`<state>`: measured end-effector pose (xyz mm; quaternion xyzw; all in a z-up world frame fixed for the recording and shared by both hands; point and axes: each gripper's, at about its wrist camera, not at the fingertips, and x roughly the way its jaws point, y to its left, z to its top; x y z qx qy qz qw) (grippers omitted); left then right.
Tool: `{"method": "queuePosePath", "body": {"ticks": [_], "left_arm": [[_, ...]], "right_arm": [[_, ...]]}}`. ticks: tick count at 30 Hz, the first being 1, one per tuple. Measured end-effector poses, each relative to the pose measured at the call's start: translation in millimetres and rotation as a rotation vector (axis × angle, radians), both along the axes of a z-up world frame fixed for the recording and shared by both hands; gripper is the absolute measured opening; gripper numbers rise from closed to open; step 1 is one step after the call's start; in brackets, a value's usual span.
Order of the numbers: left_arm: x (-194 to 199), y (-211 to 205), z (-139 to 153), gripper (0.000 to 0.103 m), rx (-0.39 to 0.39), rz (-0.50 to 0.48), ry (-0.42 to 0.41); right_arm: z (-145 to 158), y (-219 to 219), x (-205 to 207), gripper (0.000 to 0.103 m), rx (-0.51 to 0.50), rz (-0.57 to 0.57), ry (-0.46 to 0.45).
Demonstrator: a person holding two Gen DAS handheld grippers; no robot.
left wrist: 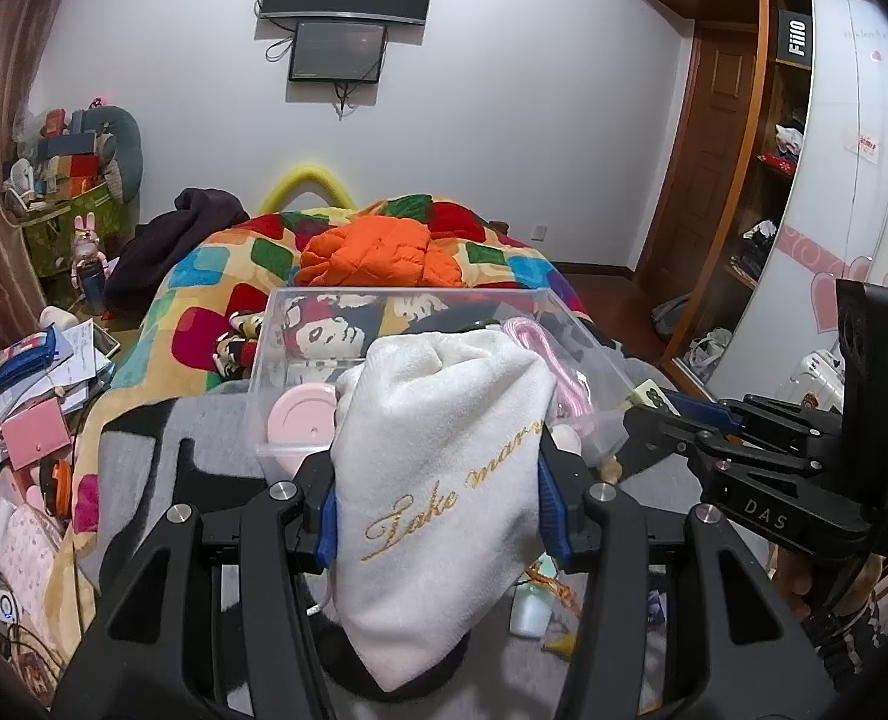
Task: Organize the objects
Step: 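Lift the pouch and tile and carry both over the clear box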
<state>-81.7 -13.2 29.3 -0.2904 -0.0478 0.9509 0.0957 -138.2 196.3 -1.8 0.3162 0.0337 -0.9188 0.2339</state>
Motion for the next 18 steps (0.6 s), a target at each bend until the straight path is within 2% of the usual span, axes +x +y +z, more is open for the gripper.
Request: {"method": "queuePosePath", "body": {"ticks": [18], "left_arm": [[-63, 13, -19, 0.050, -0.005, -0.053, -0.076]], "right_arm": [[-12, 3, -38, 0.022, -0.022, -0.024, -0.033]]}}
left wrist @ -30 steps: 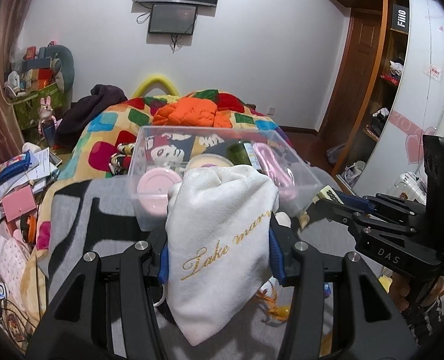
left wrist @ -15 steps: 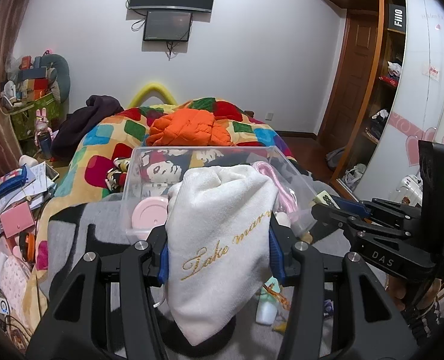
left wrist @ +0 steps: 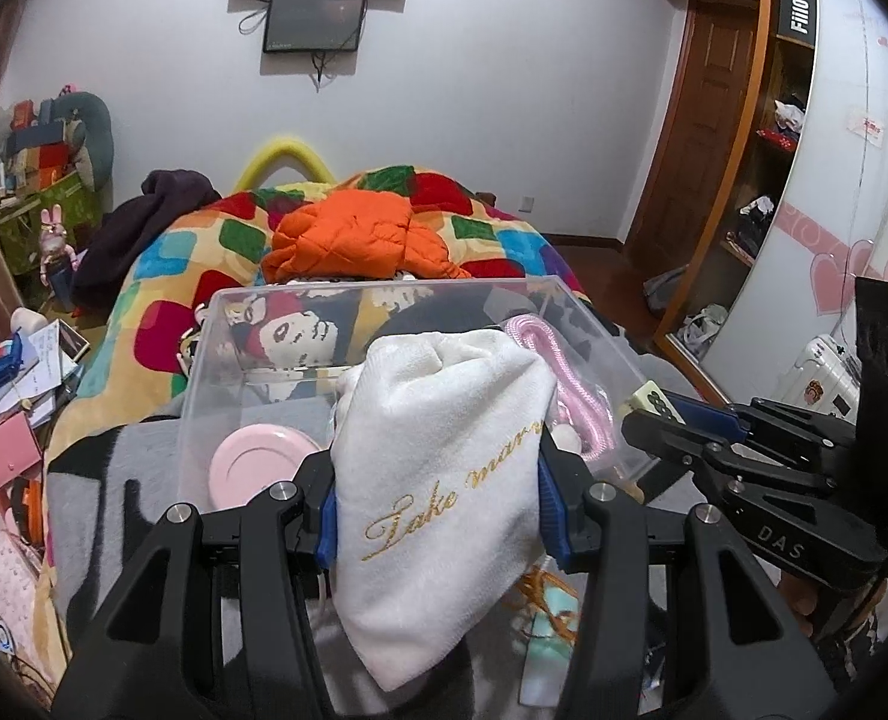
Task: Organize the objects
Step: 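Lift the pouch and tile and carry both over the clear box, then release the tile into the box while left tool drops the pouch inside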
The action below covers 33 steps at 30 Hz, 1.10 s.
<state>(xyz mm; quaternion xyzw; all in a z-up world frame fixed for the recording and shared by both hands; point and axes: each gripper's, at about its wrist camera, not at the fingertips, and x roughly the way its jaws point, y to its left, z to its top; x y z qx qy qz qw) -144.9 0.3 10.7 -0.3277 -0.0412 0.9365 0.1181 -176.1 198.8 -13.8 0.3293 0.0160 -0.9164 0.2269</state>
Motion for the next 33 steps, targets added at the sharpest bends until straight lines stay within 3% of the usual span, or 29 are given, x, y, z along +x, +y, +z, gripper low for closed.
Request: {"method": "queuePosePath", "body": {"ticks": [17, 33], "left_arm": [[-36, 7, -12, 0.051, -0.020, 0.030, -0.003], [-35, 11, -18, 0.060, -0.059, 0.023, 0.005]], "right_arm": [[-12, -12, -23, 0.022, 0.014, -0.002, -0.028], [-15, -16, -29, 0.022, 0.046, -0.012, -0.035]]}}
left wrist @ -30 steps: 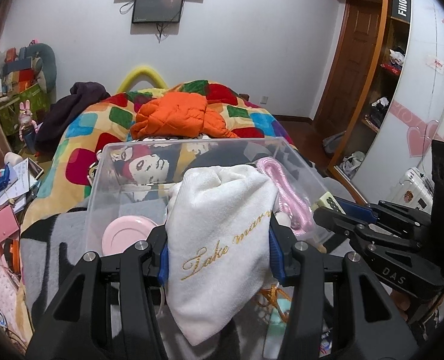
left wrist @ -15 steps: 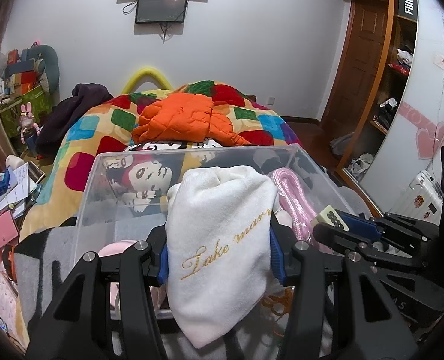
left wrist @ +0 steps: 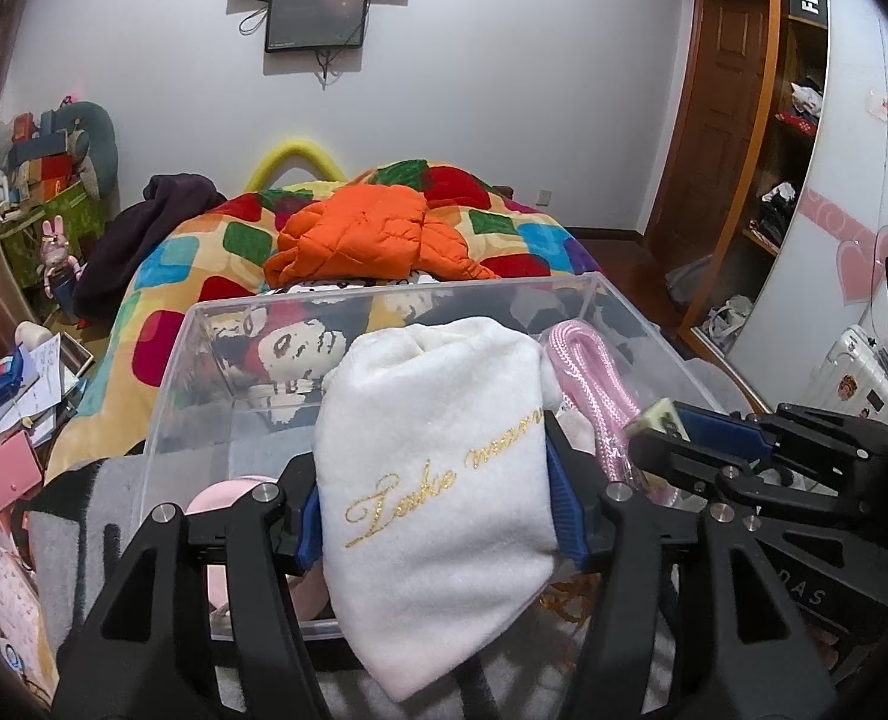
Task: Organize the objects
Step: 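Release the tile into the box while left tool drops the pouch inside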
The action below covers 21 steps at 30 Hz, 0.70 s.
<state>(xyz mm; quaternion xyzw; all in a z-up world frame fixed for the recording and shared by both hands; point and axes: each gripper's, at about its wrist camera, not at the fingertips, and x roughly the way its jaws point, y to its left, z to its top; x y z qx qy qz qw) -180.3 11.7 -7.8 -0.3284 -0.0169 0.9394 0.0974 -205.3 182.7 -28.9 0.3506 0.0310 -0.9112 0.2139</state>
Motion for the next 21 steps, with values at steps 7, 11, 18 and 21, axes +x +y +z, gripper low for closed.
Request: {"method": "queuePosePath", "body": {"ticks": [7, 11, 18, 21], "left_arm": [[3, 1, 3, 0.069, -0.022, 0.021, -0.017], [5, -1, 5, 0.069, -0.008, 0.025, -0.028], [15, -1, 11, 0.075, -0.003, 0.024, -0.020], [18, -2, 14, 0.080, 0.006, 0.024, -0.020]], "right_arm": [[1, -2, 4, 0.032, 0.024, -0.006, 0.007], [2, -1, 7, 0.036, 0.018, 0.002, 0.011], [6, 1, 15, 0.054, 0.005, 0.007, 0.017], [11, 3, 20, 0.057, 0.003, 0.004, 0.031]]}}
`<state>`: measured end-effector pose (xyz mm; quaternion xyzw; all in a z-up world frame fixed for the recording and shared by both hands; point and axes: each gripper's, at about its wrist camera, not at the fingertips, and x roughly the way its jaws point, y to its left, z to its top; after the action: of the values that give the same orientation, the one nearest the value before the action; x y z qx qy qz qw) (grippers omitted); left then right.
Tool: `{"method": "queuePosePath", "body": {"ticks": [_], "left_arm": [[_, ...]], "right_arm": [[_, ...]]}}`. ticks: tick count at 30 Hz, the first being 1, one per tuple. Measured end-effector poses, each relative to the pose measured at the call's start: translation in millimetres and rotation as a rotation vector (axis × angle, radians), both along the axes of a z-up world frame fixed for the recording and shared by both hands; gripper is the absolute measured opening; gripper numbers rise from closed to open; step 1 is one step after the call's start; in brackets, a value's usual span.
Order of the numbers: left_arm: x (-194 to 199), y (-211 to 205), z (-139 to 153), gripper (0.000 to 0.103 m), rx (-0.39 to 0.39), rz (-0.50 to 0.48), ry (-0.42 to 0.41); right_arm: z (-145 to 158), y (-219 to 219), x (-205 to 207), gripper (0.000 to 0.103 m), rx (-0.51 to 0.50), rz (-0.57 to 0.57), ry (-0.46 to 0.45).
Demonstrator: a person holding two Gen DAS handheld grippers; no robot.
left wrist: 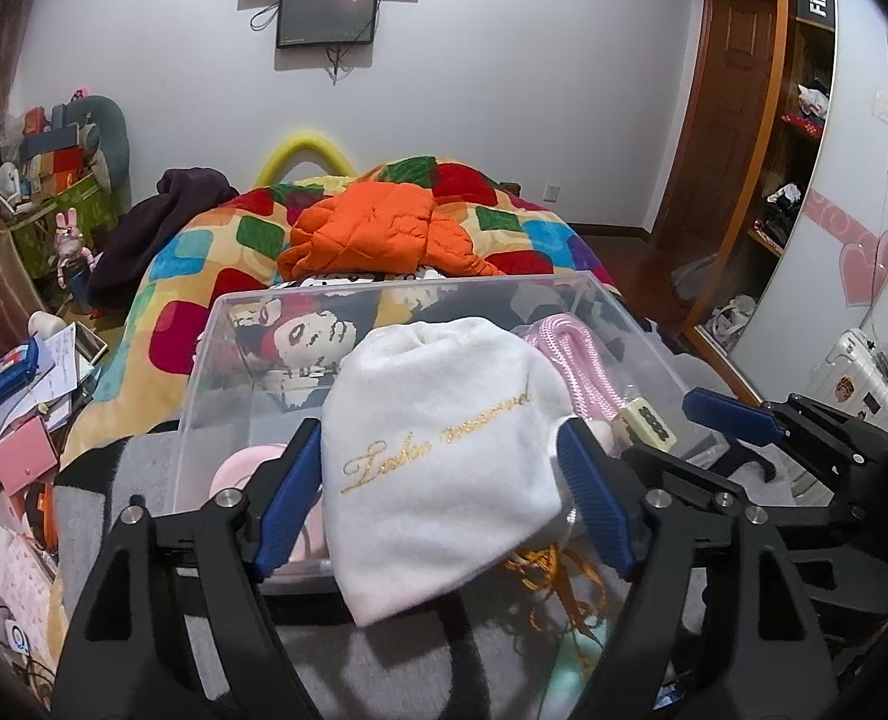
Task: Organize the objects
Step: 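Release the tile into the box while left tool drops the pouch inside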
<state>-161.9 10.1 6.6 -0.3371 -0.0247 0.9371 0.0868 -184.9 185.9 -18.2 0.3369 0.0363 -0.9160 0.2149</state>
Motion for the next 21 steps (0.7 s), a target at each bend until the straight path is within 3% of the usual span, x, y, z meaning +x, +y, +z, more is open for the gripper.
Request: {"method": "queuePosePath", "body": {"ticks": [10, 14, 21], "left_arm": [[22, -1, 9, 0.083, 0.017, -0.014, 0.004], [33, -1, 12, 0.091, 0.039, -0.021, 0.006], [53, -1, 17, 0.092, 0.031, -0.017, 0.023]], "right_arm": [[7, 8, 17, 0.071, 0.006, -0.003, 0.010], [8, 12, 24, 0.072, 0.004, -0.005, 0.009], [12, 19, 40, 0.073, 0.009, -0.010, 0.021]]}}
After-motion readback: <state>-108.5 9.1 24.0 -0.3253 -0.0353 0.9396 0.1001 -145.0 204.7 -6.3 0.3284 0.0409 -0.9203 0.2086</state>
